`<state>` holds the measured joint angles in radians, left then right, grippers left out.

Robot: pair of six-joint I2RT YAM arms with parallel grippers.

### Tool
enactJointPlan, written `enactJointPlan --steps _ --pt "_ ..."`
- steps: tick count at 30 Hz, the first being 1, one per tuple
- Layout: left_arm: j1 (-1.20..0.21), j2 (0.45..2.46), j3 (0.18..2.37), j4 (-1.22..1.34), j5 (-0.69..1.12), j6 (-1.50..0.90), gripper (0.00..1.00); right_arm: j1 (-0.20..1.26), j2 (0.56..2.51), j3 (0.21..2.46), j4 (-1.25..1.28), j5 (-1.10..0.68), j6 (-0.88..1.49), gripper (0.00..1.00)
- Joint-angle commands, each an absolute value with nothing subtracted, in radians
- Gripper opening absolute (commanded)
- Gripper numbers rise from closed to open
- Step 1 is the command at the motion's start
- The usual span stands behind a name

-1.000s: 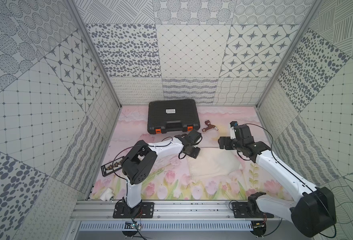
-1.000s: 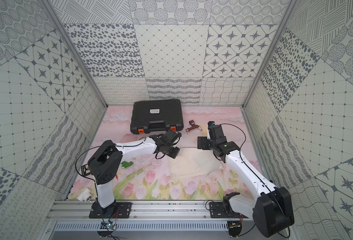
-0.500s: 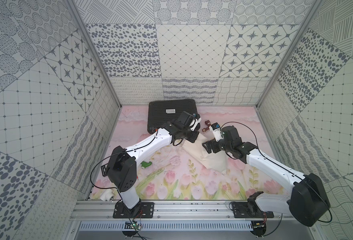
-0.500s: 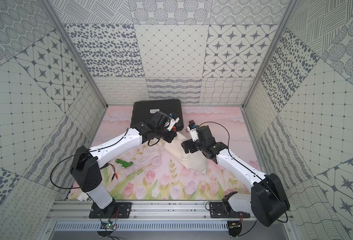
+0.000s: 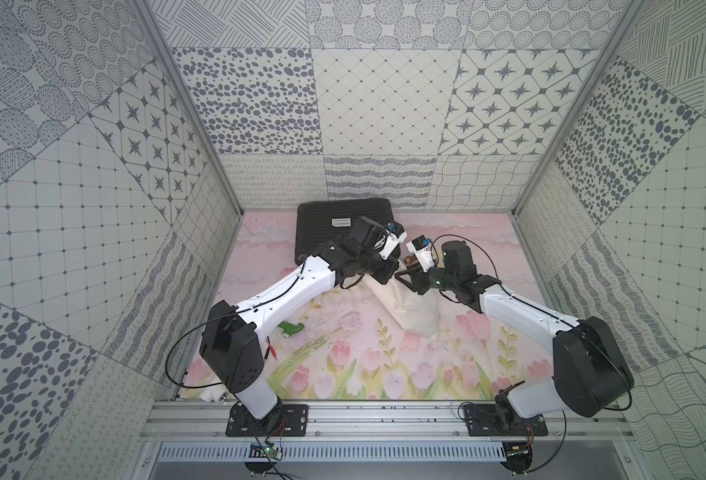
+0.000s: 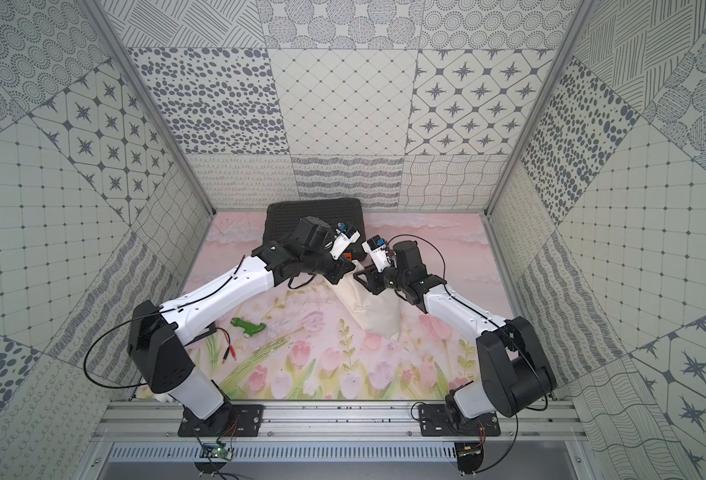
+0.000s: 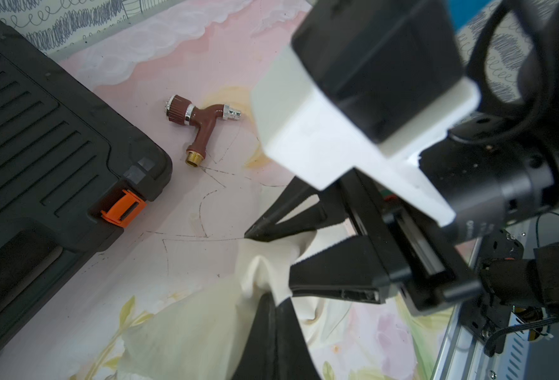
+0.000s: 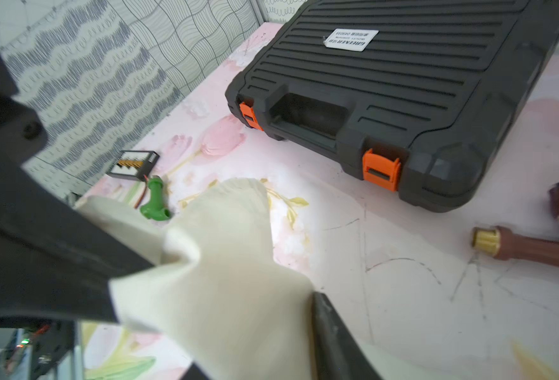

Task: Close the soil bag
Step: Adjust the soil bag at the center of the board.

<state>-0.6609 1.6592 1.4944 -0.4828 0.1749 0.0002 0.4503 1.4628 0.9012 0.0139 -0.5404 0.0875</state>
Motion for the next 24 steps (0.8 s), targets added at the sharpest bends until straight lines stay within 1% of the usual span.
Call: enactJointPlan --steps 1,2,4,5,9,11,14,17,20,24 --pt "-0.657 1.601 1.447 -0.409 0.092 -0.058 0.33 0.456 1.445 0.932 0.111 -0.564 0.111 0.06" --pt "-0.657 1.576 1.417 -0.393 0.049 -0.1 0.38 0.455 1.438 0.928 0.115 -0.55 0.12 0.0" --pt "-0.657 1.52 1.339 -0.348 0.005 -0.176 0.49 0.456 1.422 0.912 0.137 -0.512 0.143 0.0" --pt "-0.657 1.486 1.291 -0.321 -0.005 -0.219 0.57 0.455 1.413 0.902 0.154 -0.495 0.157 0.0" --pt "-0.656 1.304 1.057 -0.168 -0.067 -0.393 0.76 0.455 1.377 0.874 0.202 -0.447 0.204 0.0" --pt "-0.653 1.233 0.93 -0.076 -0.061 -0.465 0.84 0.457 1.363 0.869 0.22 -0.454 0.222 0.0" --pt "-0.63 1.206 0.813 0.041 -0.011 -0.556 0.86 0.458 1.351 0.862 0.244 -0.472 0.249 0.0" --pt "-0.555 1.253 0.754 0.164 0.123 -0.67 0.86 0.461 1.339 0.851 0.257 -0.477 0.264 0.0" --pt "-0.493 1.335 0.733 0.306 0.233 -0.745 0.86 0.461 1.323 0.841 0.26 -0.49 0.274 0.0" --pt "-0.437 1.471 0.766 0.457 0.376 -0.795 0.85 0.463 1.294 0.817 0.271 -0.514 0.288 0.0"
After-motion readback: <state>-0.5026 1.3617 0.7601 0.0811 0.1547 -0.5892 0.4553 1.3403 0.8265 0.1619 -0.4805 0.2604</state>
